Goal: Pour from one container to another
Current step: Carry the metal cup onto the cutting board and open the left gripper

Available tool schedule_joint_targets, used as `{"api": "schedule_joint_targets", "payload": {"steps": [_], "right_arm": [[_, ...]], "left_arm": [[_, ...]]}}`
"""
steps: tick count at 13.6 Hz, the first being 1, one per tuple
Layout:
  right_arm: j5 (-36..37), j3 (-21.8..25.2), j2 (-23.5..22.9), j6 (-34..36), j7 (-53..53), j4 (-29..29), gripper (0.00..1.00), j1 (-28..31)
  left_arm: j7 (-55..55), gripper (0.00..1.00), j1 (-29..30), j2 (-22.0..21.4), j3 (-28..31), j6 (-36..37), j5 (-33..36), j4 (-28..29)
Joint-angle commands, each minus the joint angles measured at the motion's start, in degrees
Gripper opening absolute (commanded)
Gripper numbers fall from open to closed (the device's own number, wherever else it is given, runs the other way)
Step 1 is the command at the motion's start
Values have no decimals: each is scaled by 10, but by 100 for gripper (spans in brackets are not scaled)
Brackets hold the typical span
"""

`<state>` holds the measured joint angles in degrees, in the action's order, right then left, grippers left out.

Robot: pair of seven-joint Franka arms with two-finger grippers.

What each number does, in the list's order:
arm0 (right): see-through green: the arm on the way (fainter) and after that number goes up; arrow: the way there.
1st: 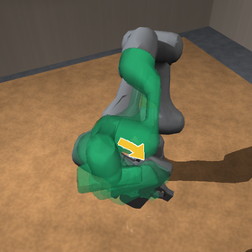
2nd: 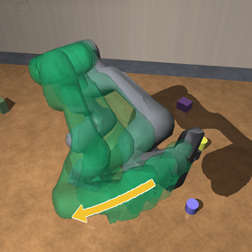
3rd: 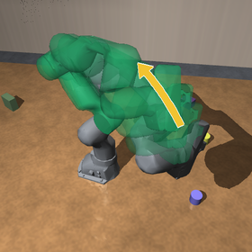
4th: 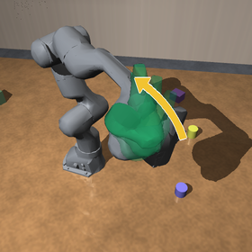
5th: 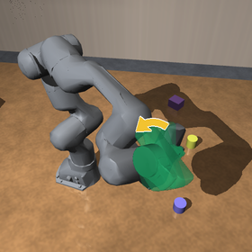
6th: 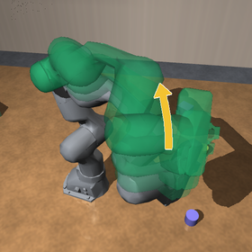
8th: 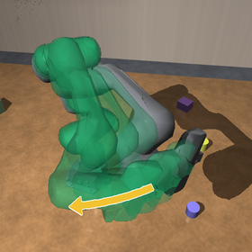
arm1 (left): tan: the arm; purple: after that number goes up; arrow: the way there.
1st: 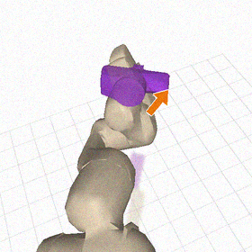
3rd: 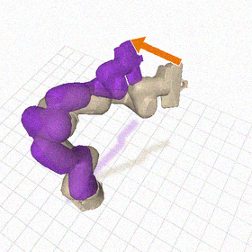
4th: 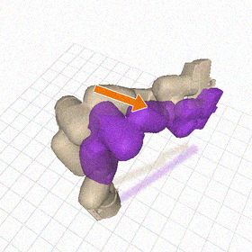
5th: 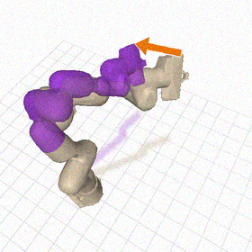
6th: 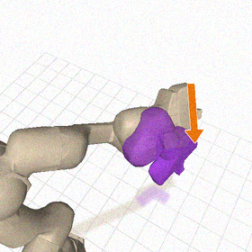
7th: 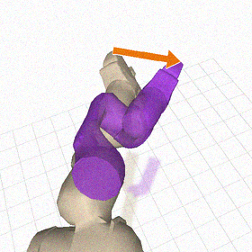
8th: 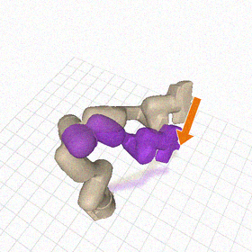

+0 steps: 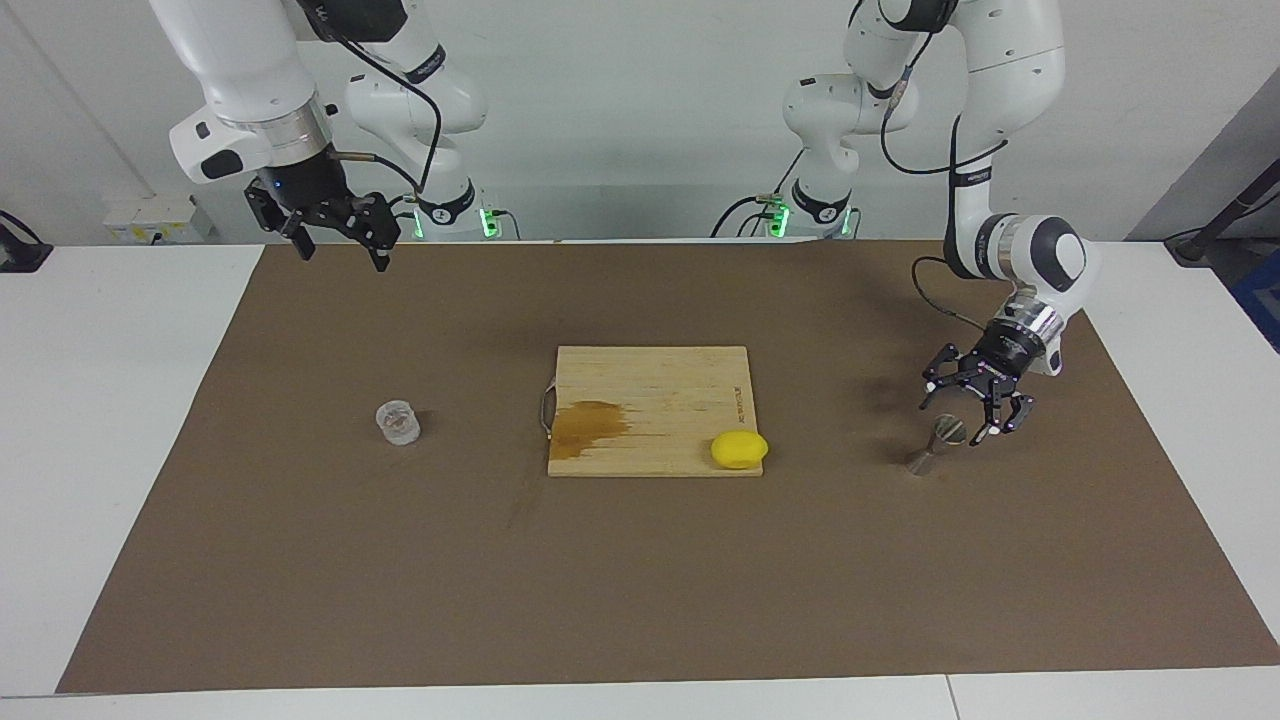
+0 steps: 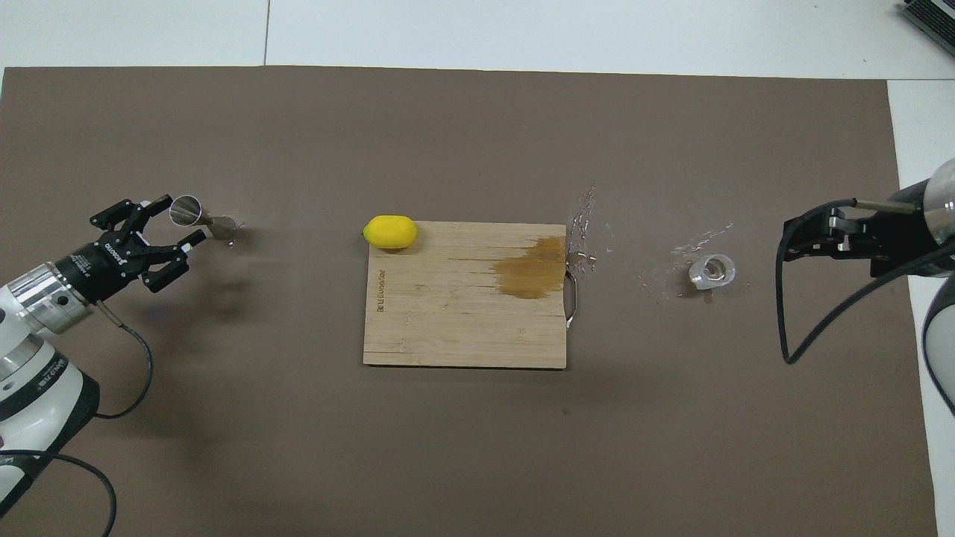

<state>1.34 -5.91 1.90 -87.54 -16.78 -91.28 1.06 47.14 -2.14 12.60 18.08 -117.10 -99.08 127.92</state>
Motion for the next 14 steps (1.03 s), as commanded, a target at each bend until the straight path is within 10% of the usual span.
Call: {"api": "schedule_joint_targets", "payload": {"steps": [1, 3, 7, 9, 14], "right_arm": [[-4, -5, 1, 4, 7, -7, 99, 5], [-5, -5, 2, 4, 9, -10, 99, 5], [-24, -4, 3, 0, 29, -13, 99, 10], [-24, -4, 5, 0, 31, -14, 99, 10], [-24, -4, 6, -1, 31, -18, 99, 10]], "left_arm": [[-12, 59, -11, -6, 6, -11, -15, 13], [-13, 38, -12, -6, 6, -12, -15, 13], [-13, 29, -12, -6, 6, -12, -15, 13], [-13, 0, -11, -6, 6, -11, -15, 12], [8, 0, -12, -10, -4, 17, -15, 6]]}}
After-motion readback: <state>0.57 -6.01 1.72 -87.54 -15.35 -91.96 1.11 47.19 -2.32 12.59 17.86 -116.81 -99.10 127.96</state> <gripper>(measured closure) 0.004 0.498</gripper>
